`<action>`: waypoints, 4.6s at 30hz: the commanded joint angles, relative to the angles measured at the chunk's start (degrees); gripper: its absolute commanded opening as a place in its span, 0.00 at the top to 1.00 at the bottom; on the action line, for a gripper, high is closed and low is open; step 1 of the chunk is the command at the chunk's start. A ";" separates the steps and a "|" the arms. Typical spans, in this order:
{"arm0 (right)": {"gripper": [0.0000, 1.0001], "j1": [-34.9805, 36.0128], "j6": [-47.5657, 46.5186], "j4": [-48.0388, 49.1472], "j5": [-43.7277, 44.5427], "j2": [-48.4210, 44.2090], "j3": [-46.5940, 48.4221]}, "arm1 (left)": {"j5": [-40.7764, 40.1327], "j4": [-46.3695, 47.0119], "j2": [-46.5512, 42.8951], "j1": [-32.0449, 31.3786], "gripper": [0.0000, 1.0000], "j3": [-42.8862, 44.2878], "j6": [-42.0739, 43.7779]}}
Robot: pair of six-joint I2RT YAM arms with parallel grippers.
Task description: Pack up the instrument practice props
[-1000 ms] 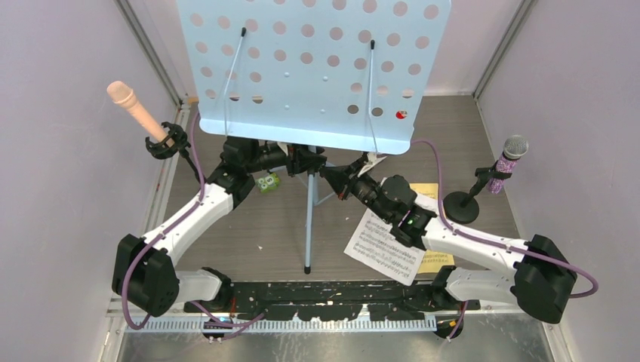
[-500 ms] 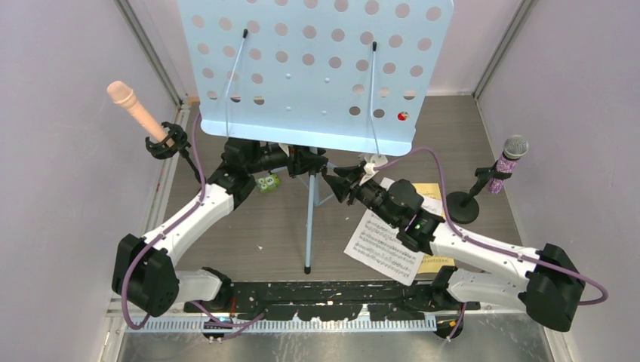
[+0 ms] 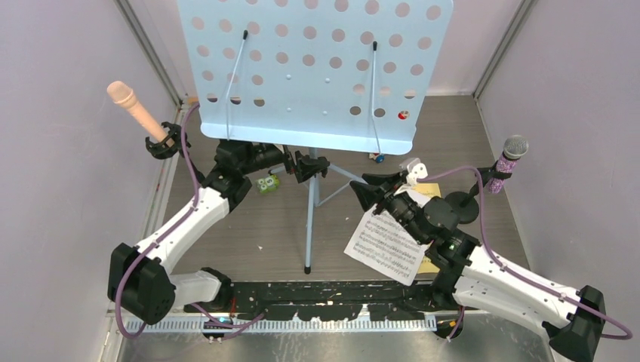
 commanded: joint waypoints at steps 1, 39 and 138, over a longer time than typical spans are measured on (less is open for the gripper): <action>0.50 0.20 2.11 -2.66 2.95 -3.05 -0.76 | -0.40 5.53 -1.47 -0.09 0.01 0.78 -1.37; 0.41 0.15 -0.28 28.44 -11.21 19.81 8.17 | -12.00 13.77 -26.06 -0.18 0.01 -26.83 -10.49; 1.00 -18.80 30.94 57.47 -67.55 51.29 35.74 | -26.10 21.68 -13.97 -10.73 0.89 -35.78 -8.48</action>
